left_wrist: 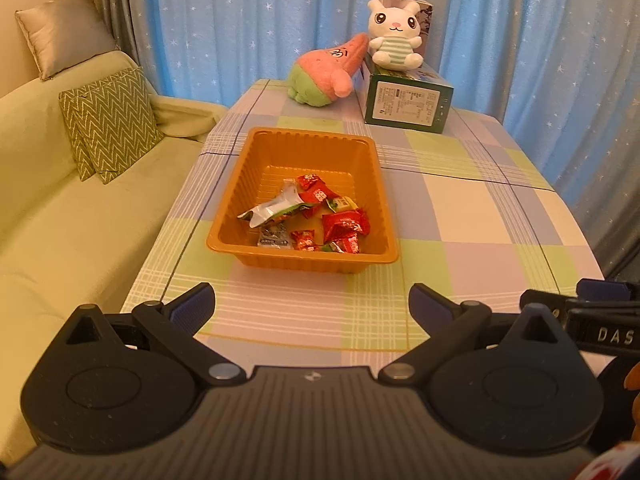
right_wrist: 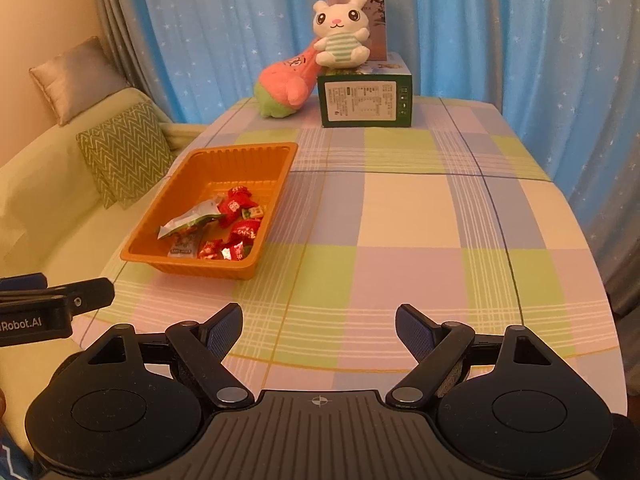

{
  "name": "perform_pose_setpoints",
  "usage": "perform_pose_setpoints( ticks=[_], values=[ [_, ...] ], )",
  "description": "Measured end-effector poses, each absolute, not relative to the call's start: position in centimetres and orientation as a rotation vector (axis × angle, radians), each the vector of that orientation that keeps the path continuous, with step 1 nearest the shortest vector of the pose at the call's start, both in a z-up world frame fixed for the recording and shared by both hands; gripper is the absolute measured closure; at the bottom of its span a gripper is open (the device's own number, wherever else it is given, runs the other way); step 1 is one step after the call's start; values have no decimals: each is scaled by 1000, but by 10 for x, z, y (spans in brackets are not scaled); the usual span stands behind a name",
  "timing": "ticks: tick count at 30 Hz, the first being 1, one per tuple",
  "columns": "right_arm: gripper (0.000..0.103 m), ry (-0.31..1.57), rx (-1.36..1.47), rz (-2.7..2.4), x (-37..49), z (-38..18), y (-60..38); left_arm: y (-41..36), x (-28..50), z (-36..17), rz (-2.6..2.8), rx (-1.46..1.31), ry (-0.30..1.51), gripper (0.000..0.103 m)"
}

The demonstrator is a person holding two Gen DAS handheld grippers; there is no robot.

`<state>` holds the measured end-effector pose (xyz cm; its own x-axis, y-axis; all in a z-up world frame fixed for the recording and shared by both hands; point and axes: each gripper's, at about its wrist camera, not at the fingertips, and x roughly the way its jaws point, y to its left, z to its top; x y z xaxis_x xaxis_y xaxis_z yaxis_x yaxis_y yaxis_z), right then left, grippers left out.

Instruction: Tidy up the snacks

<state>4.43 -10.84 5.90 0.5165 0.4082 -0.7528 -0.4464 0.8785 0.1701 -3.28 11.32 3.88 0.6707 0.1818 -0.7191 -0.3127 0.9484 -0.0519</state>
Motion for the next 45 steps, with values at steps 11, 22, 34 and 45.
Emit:
perform_pose_setpoints(
  ticks=[11, 22, 34, 45],
  values=[
    [20, 884, -50, 505, 35, 62, -111, 108, -39, 36, 273, -172, 798, 0],
    [20, 878, -52, 500, 36, 64, -111, 110, -39, 36, 279, -173, 795, 0],
    [20, 878, -49, 499, 37, 64, -110, 108, -37, 36, 274, -172, 795, 0],
    [20, 878, -50, 499, 38, 65, -110, 109, -36, 36, 275, -167, 795, 0]
  ],
)
